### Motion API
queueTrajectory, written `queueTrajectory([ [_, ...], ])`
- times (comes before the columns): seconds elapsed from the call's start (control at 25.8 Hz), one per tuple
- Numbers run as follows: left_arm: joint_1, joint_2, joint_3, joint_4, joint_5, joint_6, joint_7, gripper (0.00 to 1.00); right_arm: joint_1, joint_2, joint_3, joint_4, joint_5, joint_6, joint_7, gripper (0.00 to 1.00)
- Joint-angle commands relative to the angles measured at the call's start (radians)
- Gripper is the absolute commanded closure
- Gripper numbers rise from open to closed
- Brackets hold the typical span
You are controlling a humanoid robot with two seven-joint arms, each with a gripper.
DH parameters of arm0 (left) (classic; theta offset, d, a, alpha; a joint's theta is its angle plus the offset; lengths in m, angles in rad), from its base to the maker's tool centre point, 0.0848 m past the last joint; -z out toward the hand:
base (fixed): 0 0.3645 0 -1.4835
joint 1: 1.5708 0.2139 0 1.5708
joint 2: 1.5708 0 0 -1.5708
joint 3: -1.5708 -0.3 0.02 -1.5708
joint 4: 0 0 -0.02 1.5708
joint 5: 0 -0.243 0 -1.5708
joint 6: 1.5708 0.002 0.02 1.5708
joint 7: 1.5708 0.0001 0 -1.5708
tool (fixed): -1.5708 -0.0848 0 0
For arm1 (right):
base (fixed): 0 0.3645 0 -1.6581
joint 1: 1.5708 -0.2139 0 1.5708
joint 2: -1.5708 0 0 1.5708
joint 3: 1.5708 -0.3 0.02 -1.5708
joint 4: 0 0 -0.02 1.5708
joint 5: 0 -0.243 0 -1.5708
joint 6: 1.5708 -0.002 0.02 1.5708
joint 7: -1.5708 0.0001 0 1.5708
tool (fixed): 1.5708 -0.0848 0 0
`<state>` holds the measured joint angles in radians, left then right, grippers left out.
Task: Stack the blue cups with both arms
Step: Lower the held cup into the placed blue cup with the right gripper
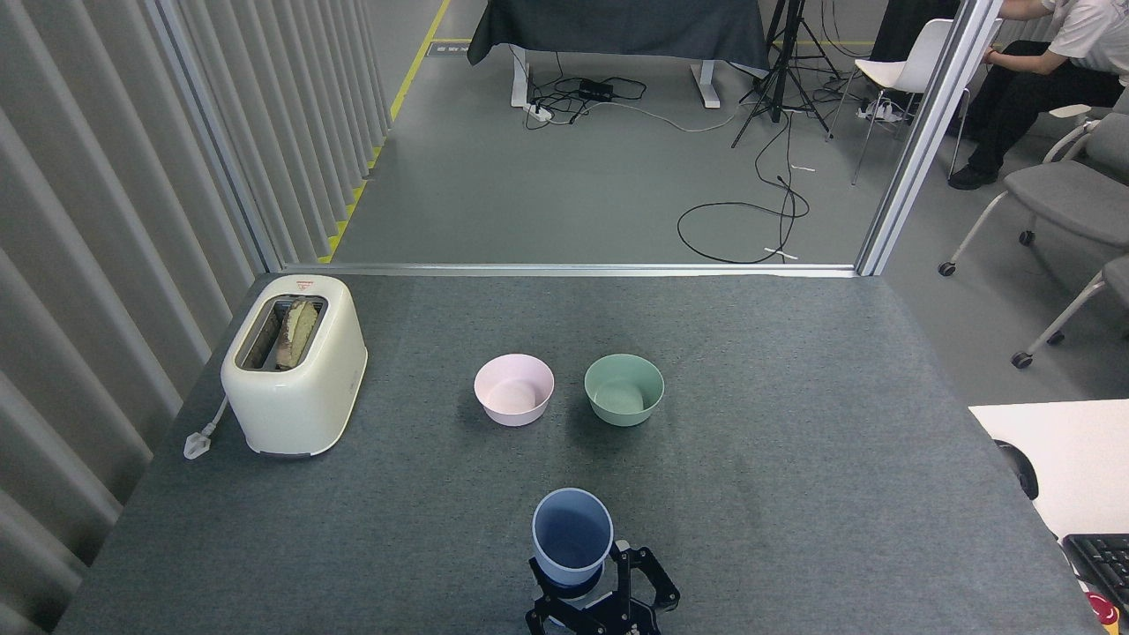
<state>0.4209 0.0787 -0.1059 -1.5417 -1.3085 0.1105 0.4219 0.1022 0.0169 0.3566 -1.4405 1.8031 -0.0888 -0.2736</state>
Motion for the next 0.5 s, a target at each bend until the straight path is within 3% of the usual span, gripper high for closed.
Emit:
queueTrajectory([
  [0.0, 0.001, 0.001, 0.0, 0.0, 0.0, 0.0, -0.002, 0.0, 0.001, 0.002, -0.002, 0.0, -0.008, 0.0, 0.001, 0.07],
  [0.47, 0.004, 0.003, 0.0, -0.005, -0.002, 0.0, 0.0, 0.0, 0.001, 0.003, -0.005, -0.024, -0.013, -0.005, -0.045, 0.02],
])
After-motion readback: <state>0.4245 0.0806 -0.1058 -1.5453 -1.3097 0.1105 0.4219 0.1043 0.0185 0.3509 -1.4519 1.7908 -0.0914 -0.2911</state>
